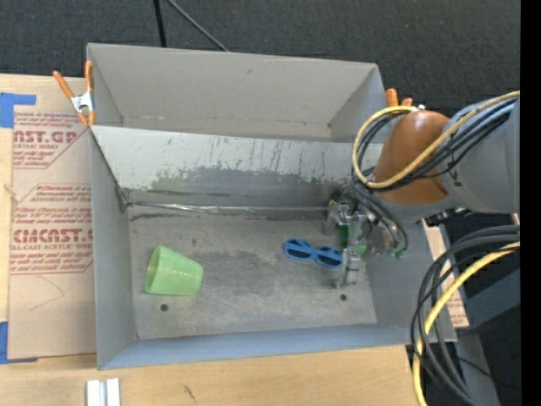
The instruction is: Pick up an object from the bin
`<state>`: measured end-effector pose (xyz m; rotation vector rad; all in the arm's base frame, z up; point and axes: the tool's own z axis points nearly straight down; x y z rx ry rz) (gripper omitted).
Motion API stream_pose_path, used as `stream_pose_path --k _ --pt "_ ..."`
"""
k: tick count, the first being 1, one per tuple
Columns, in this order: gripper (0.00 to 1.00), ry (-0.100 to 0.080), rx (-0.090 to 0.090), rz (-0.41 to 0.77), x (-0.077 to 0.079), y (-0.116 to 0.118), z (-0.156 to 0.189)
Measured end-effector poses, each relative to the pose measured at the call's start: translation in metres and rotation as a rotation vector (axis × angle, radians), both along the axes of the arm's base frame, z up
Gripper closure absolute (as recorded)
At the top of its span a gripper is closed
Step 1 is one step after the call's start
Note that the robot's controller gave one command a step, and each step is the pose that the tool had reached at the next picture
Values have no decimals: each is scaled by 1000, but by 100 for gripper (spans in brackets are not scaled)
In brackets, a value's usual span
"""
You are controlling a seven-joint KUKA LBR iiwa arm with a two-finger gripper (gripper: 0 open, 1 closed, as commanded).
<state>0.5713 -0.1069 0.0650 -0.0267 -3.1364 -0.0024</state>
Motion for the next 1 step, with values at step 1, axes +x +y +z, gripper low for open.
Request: stream_pose_path --k 1 --pt "0 -7 0 -64 -13 33 36"
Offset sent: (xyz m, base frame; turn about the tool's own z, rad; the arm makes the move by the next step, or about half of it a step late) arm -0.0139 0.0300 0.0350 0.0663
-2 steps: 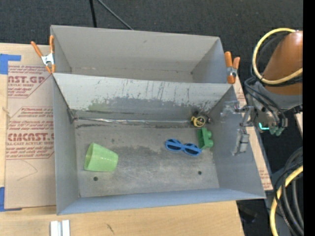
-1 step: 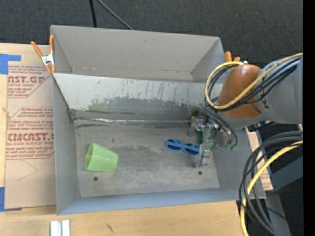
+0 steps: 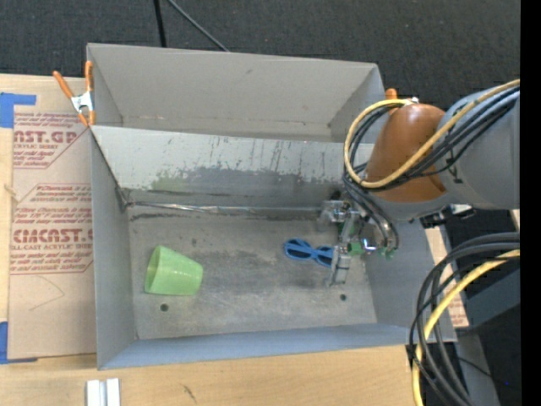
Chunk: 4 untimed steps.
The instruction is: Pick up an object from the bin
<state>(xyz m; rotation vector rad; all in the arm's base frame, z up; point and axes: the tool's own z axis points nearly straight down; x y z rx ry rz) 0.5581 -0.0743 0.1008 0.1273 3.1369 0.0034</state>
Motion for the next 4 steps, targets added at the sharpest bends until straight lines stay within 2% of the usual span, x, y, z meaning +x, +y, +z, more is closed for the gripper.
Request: stream_pose_path --k 1,2,3,4 --pt "0 2 -1 -152 -4 3 4" --pt "0 5 0 -316 -19 12 -32" --pt "0 1 0 -429 3 23 -31" --pt "100 1 -2 -429 3 22 -31"
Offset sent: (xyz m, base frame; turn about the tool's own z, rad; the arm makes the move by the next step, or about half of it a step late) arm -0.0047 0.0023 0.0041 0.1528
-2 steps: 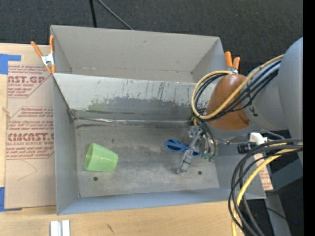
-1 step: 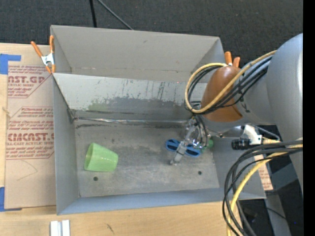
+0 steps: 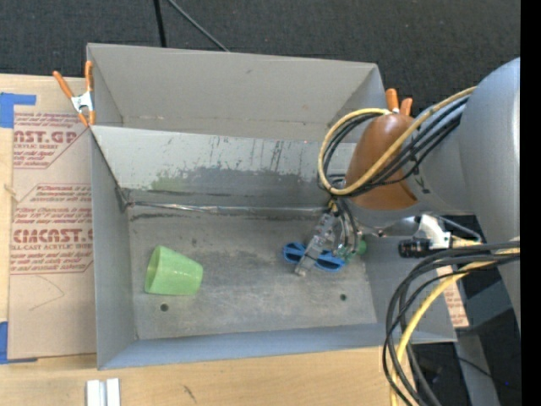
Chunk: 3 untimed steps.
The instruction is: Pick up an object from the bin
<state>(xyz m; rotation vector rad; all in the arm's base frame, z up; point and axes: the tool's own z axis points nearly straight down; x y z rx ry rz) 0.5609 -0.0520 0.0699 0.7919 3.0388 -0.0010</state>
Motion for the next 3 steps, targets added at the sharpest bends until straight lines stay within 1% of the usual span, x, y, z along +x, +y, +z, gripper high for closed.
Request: stream_pose_path --k 1,2,3 --pt "100 -7 1 2 2 1 93" --pt "100 -2 1 3 3 1 98" --pt "100 -2 1 4 3 2 111"
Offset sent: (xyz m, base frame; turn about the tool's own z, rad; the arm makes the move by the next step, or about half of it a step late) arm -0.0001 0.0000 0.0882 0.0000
